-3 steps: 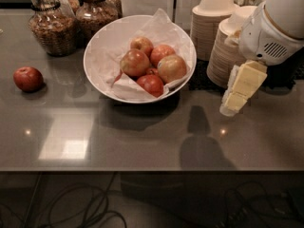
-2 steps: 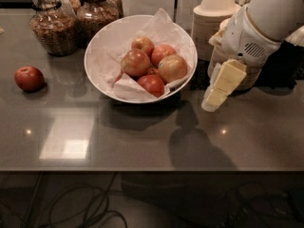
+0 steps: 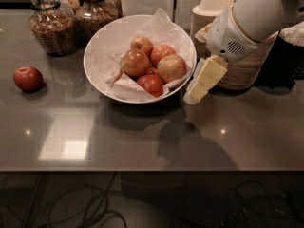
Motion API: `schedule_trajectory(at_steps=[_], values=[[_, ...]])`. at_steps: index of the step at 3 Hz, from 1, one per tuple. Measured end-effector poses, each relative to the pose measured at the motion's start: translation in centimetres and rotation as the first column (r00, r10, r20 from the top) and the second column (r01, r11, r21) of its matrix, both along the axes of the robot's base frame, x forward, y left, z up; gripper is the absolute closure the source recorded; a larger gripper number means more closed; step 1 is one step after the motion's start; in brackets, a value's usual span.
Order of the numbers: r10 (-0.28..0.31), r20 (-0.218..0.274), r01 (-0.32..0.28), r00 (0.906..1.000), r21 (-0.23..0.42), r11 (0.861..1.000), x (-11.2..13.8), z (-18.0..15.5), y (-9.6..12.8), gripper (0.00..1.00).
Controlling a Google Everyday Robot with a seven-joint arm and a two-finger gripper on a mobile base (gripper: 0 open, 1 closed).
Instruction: Pick apple from white bowl
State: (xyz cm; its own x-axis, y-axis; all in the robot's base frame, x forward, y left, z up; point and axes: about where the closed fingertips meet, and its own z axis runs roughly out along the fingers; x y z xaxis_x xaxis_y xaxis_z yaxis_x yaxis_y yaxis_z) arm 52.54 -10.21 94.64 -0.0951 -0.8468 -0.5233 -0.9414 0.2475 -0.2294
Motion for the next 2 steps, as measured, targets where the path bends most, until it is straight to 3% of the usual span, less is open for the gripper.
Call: schedule_trajectory(at_steps=[2], values=[[-0.007, 0.038, 0.005, 0.9992, 0.073, 0.997, 1.61, -1.36, 1.91, 0.00]])
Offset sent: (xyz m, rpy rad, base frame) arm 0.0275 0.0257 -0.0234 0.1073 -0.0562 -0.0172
